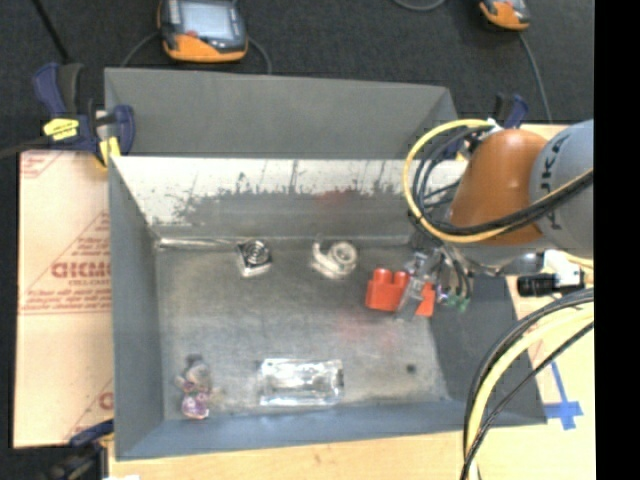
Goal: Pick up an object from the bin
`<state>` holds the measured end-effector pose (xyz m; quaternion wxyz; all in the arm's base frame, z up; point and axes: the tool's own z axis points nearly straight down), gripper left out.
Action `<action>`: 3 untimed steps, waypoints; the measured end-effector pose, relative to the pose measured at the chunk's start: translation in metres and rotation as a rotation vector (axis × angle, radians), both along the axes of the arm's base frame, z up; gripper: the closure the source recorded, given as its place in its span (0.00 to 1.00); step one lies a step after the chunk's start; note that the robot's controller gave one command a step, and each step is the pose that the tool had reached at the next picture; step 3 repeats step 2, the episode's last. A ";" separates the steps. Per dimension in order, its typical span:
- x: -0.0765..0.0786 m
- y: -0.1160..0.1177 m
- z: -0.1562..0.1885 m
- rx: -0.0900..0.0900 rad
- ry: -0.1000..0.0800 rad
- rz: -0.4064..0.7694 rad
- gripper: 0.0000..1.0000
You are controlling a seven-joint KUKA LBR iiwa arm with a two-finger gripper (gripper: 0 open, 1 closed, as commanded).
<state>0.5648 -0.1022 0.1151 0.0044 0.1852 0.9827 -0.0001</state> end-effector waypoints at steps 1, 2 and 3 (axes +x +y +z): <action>0.001 0.000 0.010 0.000 0.001 0.002 1.00; 0.004 -0.001 0.040 0.000 -0.001 0.004 1.00; 0.004 -0.001 0.040 0.000 -0.001 0.004 1.00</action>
Offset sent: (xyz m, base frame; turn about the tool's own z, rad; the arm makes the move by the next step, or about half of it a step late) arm -0.0001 0.0000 0.0085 0.0000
